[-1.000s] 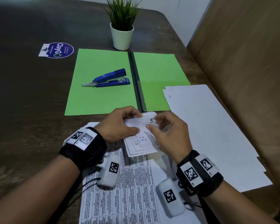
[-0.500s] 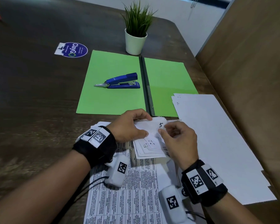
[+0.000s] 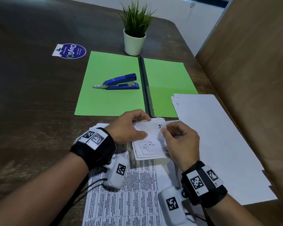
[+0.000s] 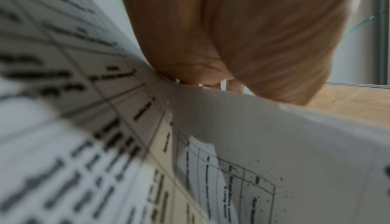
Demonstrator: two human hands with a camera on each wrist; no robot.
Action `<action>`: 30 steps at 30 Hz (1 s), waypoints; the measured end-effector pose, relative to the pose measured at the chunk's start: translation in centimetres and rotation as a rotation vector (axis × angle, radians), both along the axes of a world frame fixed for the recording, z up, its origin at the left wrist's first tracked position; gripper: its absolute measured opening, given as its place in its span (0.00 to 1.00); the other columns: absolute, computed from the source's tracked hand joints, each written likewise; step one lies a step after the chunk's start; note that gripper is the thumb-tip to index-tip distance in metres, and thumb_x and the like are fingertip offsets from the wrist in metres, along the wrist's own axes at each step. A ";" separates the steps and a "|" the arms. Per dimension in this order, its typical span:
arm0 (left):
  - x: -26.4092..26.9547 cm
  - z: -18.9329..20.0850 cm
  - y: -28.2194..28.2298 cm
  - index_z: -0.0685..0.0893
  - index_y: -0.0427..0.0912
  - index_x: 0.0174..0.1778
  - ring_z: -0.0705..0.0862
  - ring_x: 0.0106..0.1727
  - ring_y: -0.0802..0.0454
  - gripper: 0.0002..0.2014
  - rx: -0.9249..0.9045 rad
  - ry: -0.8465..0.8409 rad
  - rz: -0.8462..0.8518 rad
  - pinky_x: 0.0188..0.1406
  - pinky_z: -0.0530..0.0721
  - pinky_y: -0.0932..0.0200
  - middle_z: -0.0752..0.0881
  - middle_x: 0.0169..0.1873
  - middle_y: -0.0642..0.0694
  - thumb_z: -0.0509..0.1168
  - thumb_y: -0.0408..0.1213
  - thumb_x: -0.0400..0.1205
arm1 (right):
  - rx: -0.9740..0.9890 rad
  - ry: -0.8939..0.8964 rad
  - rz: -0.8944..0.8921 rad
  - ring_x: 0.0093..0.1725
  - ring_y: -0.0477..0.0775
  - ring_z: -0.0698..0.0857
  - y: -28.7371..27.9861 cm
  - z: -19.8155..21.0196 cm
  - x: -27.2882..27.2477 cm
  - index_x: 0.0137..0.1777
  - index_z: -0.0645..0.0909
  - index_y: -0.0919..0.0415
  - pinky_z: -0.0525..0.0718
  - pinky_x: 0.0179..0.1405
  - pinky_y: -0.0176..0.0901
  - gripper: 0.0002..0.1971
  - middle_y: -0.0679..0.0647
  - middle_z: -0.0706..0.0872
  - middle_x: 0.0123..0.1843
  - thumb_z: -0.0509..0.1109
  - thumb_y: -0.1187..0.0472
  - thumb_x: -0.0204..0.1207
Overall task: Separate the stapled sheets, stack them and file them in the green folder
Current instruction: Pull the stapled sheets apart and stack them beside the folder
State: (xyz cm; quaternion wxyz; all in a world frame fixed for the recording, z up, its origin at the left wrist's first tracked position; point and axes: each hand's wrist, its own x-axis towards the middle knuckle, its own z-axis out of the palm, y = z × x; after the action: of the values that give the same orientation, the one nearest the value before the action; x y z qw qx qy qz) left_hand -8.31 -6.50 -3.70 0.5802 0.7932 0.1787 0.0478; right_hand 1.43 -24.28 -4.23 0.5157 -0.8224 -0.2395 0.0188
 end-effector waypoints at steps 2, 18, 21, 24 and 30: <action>0.0 0.0 0.0 0.85 0.56 0.54 0.87 0.55 0.56 0.19 -0.005 0.001 -0.006 0.63 0.86 0.45 0.89 0.54 0.56 0.77 0.39 0.68 | 0.006 0.001 0.000 0.36 0.43 0.88 -0.1 0.1 -0.1 0.40 0.88 0.53 0.87 0.43 0.40 0.05 0.43 0.89 0.34 0.81 0.62 0.71; -0.1 0.1 0.0 0.84 0.53 0.55 0.88 0.54 0.53 0.19 0.016 0.007 -0.013 0.61 0.87 0.45 0.89 0.53 0.56 0.78 0.32 0.73 | -0.005 0.039 0.001 0.38 0.43 0.89 -0.1 0.3 -0.4 0.46 0.90 0.54 0.87 0.44 0.37 0.05 0.44 0.91 0.39 0.80 0.63 0.71; -0.2 0.1 0.1 0.84 0.56 0.53 0.87 0.53 0.56 0.18 0.019 -0.017 -0.016 0.60 0.87 0.47 0.89 0.52 0.57 0.77 0.35 0.70 | -0.029 -0.026 0.029 0.37 0.43 0.87 -0.2 0.2 -0.3 0.38 0.88 0.51 0.84 0.42 0.38 0.06 0.43 0.89 0.38 0.80 0.64 0.71; -0.2 0.0 0.0 0.87 0.57 0.49 0.86 0.45 0.54 0.15 0.027 -0.023 -0.022 0.50 0.86 0.50 0.90 0.47 0.55 0.75 0.35 0.71 | -0.135 -0.085 0.100 0.48 0.46 0.83 -0.3 -0.1 -0.3 0.39 0.89 0.50 0.81 0.47 0.36 0.05 0.40 0.83 0.47 0.80 0.61 0.70; 0.4 1.1 0.1 0.94 0.54 0.45 0.91 0.44 0.48 0.04 0.049 0.150 -0.031 0.50 0.89 0.49 0.94 0.43 0.52 0.75 0.40 0.78 | -0.266 -0.254 0.192 0.52 0.47 0.75 -0.7 1.3 -1.3 0.42 0.91 0.51 0.76 0.44 0.36 0.08 0.44 0.80 0.46 0.77 0.48 0.75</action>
State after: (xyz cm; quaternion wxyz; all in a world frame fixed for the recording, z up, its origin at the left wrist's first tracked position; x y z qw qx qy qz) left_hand -7.90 -6.41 -2.60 0.5462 0.8112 0.2082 -0.0164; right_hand 0.16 -24.98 -2.96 0.3639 -0.8525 -0.3751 -0.0046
